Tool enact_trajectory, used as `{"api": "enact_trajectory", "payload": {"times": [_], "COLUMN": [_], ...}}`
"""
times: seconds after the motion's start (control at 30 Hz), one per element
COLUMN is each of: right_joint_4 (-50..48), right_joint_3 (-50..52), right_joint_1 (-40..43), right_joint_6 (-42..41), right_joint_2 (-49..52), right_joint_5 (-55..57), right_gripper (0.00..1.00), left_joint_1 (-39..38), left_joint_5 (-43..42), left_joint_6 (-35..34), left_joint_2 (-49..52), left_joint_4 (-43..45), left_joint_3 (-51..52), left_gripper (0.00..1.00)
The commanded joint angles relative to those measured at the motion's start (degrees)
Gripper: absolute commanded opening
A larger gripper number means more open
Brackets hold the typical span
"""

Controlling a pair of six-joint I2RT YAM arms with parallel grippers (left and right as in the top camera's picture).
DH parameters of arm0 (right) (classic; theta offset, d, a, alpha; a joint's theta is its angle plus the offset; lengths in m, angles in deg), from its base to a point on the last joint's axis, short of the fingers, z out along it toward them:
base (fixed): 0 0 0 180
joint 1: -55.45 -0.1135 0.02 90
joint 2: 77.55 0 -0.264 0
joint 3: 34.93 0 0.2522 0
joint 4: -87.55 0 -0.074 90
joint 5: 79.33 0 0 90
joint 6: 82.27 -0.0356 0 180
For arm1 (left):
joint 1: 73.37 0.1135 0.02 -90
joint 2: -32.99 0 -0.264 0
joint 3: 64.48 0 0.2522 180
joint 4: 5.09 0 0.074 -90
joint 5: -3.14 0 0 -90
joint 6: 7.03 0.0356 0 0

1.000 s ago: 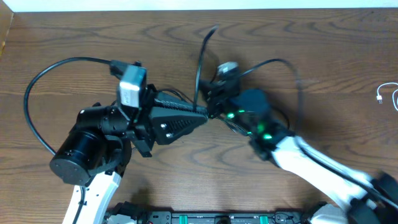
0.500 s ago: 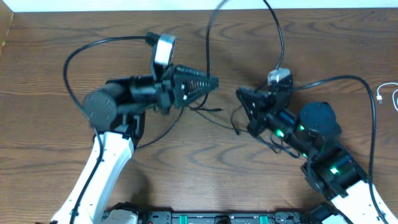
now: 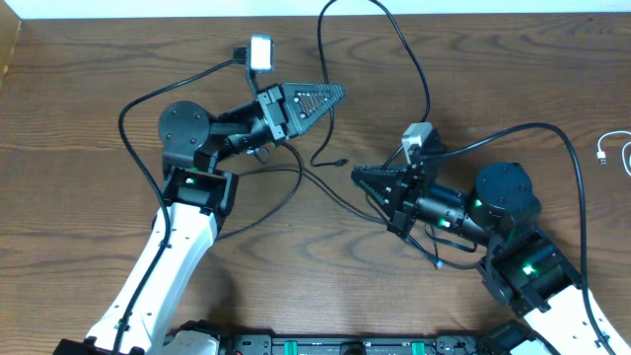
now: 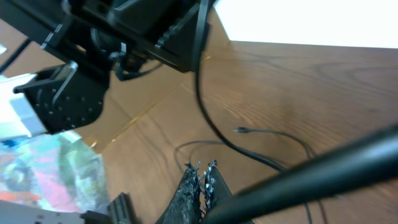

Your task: Untangle cables

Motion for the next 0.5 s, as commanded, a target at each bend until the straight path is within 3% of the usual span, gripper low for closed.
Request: {"api": "enact_trajectory", "payload": {"times": [0.0, 0.47], "right_joint_4": [-0.9, -5.2], "right_joint_3": [-0.5, -0.5], "right_joint_1": [-1.6, -2.8], "right_joint_6": [-1.7, -2.7], "right_joint_2": [1.4, 4.9], "right_joint_5": [-2.1, 0.2], "right_gripper": [0.01, 0.05], "left_joint_1": [-1.7, -3.8], "left_joint_5": [2.5, 6.2], "left_joint_6": [2.9, 1.9], "left_joint_2": [-0.3, -0.3], "left_joint_4": [-1.7, -4.5], "left_joint_3": [-1.3, -1.3], "left_gripper": [0.08, 0.08]}}
